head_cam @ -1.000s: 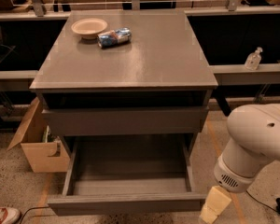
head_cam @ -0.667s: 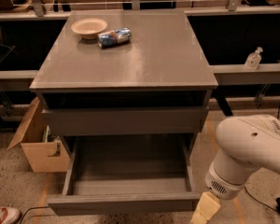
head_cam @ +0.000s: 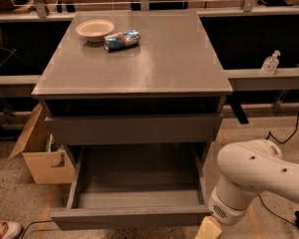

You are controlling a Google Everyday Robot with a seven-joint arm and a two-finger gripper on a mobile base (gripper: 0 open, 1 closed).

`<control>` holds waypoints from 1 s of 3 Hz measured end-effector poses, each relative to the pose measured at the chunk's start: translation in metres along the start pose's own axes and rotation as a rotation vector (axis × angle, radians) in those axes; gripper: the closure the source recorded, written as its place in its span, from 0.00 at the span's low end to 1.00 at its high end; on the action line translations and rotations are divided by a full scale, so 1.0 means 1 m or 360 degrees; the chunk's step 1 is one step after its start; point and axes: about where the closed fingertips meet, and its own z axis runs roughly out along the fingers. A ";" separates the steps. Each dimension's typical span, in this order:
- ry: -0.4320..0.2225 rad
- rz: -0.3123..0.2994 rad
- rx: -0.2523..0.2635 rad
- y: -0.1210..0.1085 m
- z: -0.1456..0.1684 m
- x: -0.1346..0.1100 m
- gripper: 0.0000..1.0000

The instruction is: Close middle drawer

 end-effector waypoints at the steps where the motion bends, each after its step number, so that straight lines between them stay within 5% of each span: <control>1: 0.0003 0.0022 -0.0061 0.006 0.023 -0.006 0.00; 3: 0.0002 0.0031 -0.0141 0.009 0.052 -0.015 0.00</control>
Offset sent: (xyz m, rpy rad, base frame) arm -0.0036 0.0347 -0.0731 0.0965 0.0878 -0.0367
